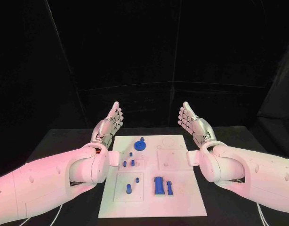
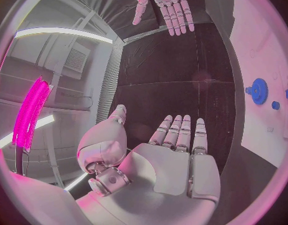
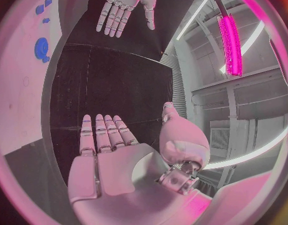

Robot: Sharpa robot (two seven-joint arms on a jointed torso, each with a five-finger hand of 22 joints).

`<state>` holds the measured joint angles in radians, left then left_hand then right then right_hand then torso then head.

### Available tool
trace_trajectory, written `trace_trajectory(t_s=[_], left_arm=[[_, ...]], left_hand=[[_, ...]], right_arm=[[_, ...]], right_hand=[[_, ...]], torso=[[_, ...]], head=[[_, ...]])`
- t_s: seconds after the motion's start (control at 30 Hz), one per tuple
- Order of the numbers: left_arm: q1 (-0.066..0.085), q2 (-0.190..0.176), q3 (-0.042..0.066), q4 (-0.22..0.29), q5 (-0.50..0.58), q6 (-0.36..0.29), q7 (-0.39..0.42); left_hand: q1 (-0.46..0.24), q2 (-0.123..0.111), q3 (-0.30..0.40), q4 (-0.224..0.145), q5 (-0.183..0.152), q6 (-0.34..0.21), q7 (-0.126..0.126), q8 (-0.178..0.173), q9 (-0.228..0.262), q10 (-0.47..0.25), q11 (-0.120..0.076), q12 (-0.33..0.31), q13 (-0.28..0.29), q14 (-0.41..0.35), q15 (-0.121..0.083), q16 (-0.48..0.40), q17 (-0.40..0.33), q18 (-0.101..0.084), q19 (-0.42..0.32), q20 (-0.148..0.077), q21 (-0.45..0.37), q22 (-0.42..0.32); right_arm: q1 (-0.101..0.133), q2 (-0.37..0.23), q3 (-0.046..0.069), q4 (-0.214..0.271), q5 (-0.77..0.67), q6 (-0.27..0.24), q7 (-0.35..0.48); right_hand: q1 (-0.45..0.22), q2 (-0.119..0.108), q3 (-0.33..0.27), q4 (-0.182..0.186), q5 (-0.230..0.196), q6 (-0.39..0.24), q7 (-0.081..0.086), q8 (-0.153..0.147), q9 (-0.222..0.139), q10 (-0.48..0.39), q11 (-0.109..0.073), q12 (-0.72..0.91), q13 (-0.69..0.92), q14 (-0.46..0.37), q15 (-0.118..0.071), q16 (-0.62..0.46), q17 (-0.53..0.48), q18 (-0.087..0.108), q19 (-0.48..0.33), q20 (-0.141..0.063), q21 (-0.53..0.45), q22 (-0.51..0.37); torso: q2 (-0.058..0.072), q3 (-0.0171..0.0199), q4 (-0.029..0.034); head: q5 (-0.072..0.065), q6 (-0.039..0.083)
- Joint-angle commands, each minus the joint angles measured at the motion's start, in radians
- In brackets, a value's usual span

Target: Assemble the parts on the task board

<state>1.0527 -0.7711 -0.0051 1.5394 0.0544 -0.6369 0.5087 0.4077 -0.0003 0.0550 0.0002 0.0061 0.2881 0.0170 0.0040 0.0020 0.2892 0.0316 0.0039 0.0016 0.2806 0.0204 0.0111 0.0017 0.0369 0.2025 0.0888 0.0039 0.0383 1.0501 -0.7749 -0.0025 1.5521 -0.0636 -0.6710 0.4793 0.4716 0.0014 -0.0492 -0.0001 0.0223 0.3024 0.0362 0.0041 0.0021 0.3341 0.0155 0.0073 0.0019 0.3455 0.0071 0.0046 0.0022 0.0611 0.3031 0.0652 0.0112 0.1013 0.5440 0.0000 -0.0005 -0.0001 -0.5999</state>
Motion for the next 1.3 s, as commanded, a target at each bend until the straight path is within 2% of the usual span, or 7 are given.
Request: trace_trajectory(t_s=[0.03,0.8,0.83,0.9,0.93,0.97,1.3], left_arm=[[-0.002,-0.008,0.005,0.027,-0.053,-0.129,0.011],[-0.003,-0.009,0.005,0.031,-0.054,-0.133,0.011],[-0.003,-0.009,0.005,0.031,-0.054,-0.133,0.011],[-0.003,-0.009,0.005,0.031,-0.054,-0.133,0.011],[-0.003,-0.009,0.005,0.031,-0.054,-0.133,0.011],[-0.003,-0.009,0.005,0.031,-0.054,-0.133,0.011],[-0.003,-0.009,0.005,0.031,-0.054,-0.133,0.011]], left_hand=[[-0.130,0.000,-0.055,0.000,-0.006,-0.091,-0.017,-0.004,-0.002,-0.093,-0.032,-0.004,-0.002,-0.089,-0.020,-0.011,-0.002,-0.037,-0.065,-0.089,-0.004,-0.038],[-0.299,0.000,-0.055,0.000,-0.006,-0.212,-0.017,-0.004,-0.002,-0.212,-0.032,-0.004,-0.002,-0.204,-0.020,-0.011,-0.002,-0.037,-0.202,-0.089,-0.004,-0.038],[-0.313,0.000,-0.055,0.000,-0.006,-0.288,-0.017,-0.004,-0.002,-0.289,-0.032,-0.004,-0.002,-0.281,-0.020,-0.011,-0.002,-0.037,-0.202,-0.089,-0.004,-0.038],[-0.408,0.000,-0.055,0.000,-0.006,-0.288,-0.017,-0.004,-0.002,-0.289,-0.032,-0.004,-0.002,-0.281,-0.020,-0.011,-0.002,-0.037,-0.202,-0.089,-0.004,-0.038],[-0.408,0.000,-0.055,0.000,-0.006,-0.288,-0.017,-0.004,-0.002,-0.289,-0.032,-0.004,-0.002,-0.281,-0.020,-0.011,-0.002,-0.037,-0.202,-0.089,-0.004,-0.038],[-0.408,0.000,-0.055,0.000,-0.006,-0.288,-0.017,-0.004,-0.002,-0.289,-0.032,-0.004,-0.002,-0.281,-0.020,-0.011,-0.002,-0.037,-0.202,-0.089,-0.004,-0.038],[-0.408,0.000,-0.055,0.000,-0.006,-0.288,-0.017,-0.004,-0.002,-0.289,-0.032,-0.004,-0.002,-0.281,-0.020,-0.011,-0.002,-0.037,-0.202,-0.089,-0.004,-0.038]], right_arm=[[0.000,-0.005,0.002,0.018,0.063,-0.099,0.041],[0.000,-0.005,0.003,0.018,0.064,-0.099,0.041],[0.000,-0.005,0.003,0.018,0.064,-0.099,0.041],[0.000,-0.005,0.003,0.018,0.064,-0.099,0.041],[0.000,-0.005,0.003,0.018,0.064,-0.099,0.041],[0.000,-0.005,0.003,0.018,0.064,-0.099,0.041],[0.000,-0.005,0.003,0.018,0.064,-0.099,0.041]], right_hand=[[-0.150,-0.001,0.049,0.000,-0.022,-0.096,-0.036,-0.004,-0.002,-0.106,-0.016,-0.007,-0.002,-0.110,-0.007,-0.005,-0.002,-0.061,-0.096,-0.065,-0.011,-0.101],[-0.347,-0.001,0.049,0.000,-0.022,-0.222,-0.036,-0.004,-0.002,-0.245,-0.016,-0.007,-0.002,-0.252,-0.007,-0.005,-0.002,-0.061,-0.221,-0.065,-0.011,-0.101],[-0.352,-0.001,0.049,0.000,-0.022,-0.224,-0.036,-0.004,-0.002,-0.248,-0.016,-0.007,-0.002,-0.257,-0.007,-0.005,-0.002,-0.061,-0.225,-0.065,-0.011,-0.101],[-0.372,-0.001,0.049,0.000,-0.022,-0.302,-0.036,-0.004,-0.002,-0.263,-0.016,-0.007,-0.002,-0.272,-0.007,-0.005,-0.002,-0.061,-0.303,-0.065,-0.011,-0.101],[-0.389,-0.001,0.049,0.000,-0.022,-0.302,-0.036,-0.004,-0.002,-0.334,-0.016,-0.007,-0.002,-0.346,-0.007,-0.005,-0.002,-0.061,-0.303,-0.065,-0.011,-0.101],[-0.472,-0.001,0.049,0.000,-0.022,-0.302,-0.036,-0.004,-0.002,-0.334,-0.016,-0.007,-0.002,-0.346,-0.007,-0.005,-0.002,-0.061,-0.303,-0.065,-0.011,-0.101],[-0.472,-0.001,0.049,0.000,-0.022,-0.302,-0.036,-0.004,-0.002,-0.334,-0.016,-0.007,-0.002,-0.346,-0.007,-0.005,-0.002,-0.061,-0.303,-0.065,-0.011,-0.101]], torso=[[0.000,0.0000,0.0005],[0.000,0.0000,0.0005],[0.000,0.0000,0.0005],[0.000,0.0000,0.0005],[0.000,0.0000,0.0005],[0.000,0.0000,0.0005],[0.000,0.0000,0.0005]], head=[[0.000,0.000],[0.000,0.000],[0.000,0.000],[0.000,0.000],[0.000,0.000],[0.000,0.000],[0.000,0.000]])
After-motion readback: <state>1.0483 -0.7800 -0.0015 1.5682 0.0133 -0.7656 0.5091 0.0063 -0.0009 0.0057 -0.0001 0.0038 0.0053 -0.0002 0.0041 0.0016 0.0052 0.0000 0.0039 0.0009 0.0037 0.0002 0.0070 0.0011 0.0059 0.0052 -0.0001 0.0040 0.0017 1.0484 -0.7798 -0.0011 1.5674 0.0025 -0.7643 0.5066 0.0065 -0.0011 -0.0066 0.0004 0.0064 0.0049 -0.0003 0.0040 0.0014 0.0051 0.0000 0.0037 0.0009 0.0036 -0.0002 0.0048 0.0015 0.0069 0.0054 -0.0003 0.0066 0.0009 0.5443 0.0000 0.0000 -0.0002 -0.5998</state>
